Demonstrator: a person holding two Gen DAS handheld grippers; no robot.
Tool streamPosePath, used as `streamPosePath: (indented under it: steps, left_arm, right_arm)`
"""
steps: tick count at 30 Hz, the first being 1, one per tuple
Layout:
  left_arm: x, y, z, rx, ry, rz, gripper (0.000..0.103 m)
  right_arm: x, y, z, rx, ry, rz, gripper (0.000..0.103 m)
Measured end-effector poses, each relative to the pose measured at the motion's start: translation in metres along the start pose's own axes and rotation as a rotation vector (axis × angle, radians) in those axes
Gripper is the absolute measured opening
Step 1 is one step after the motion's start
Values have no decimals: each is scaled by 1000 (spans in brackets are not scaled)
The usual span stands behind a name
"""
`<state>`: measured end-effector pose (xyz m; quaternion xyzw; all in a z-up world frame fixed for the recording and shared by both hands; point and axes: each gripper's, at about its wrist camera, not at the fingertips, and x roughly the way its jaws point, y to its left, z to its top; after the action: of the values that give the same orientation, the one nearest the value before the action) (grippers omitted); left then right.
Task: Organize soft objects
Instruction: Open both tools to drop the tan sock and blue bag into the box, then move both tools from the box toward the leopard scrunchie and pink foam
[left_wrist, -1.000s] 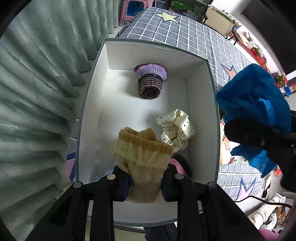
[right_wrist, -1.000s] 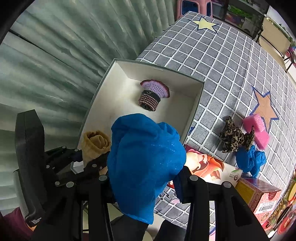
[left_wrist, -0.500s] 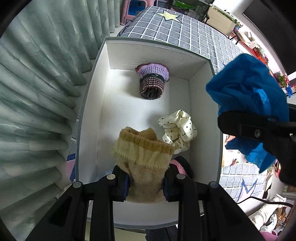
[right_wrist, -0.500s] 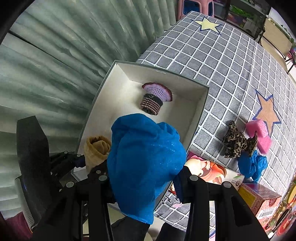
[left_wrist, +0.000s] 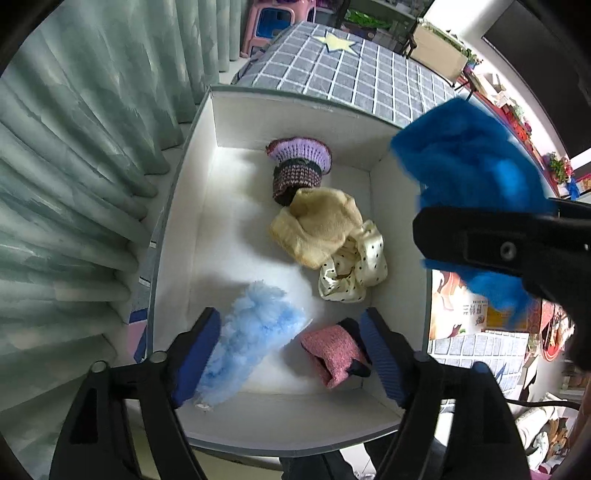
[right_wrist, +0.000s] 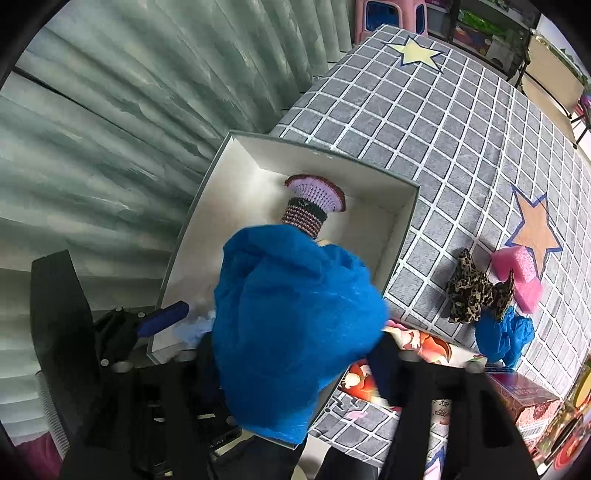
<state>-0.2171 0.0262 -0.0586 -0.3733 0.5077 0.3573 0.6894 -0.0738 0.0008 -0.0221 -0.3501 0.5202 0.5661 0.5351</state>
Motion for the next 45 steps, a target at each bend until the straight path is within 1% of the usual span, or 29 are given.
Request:
streamPosePath:
  steps: [1,2,3,5,6,10,18,24,26,31,35,39,45]
  left_arm:
    - [-1,0,0,-4,-8,5,91]
    - [-2,1,0,-11,-14,9,98]
    - [-2,2,1,-25,-14,8,102]
    - [-1,4,1,-43,-20,-1,103]
    - [0,5,2,-50,-21,-6,103]
    - [2,6,3,-59,-16,-8,103]
    - [-6,6,2,-74,-19,-4,103]
    - [-13,5,5,-70,-28,14,103]
    - [-16,5,6,-70,-33,34,103]
    - [-18,4,10,-55,-23,40,103]
    - [-24,-7,16,-14,-29,39,102]
    - [-28,-30,27,49,-28,21,102]
    - [-28,-86,46,202,-33,0,103]
  right_arm:
    - [-1,0,0,2,-4,0,76]
    - [-2,-1,0,8,-7,-3,79]
    - [-3,-2,0,13,-6,-3,83]
    - [-4,-5,0,28,-4,-5,100]
    - [-4,-7,0,37,-6,0,102]
    - [-7,-10,-1,64,-4,1,102]
    - [-13,-8,-2,61,-21,-5,102]
    - [-16,-4,-3,59,-26,-3,102]
    - [-19,-3,-3,59,-32,-1,102]
    - [-28,-4,-3,66,-55,11,102]
    - [-36,-11,-4,89,-63,19,102]
    - [-49,-29,-11,129,-72,22,102]
    - [-73,-82,-27,244,-80,17,102]
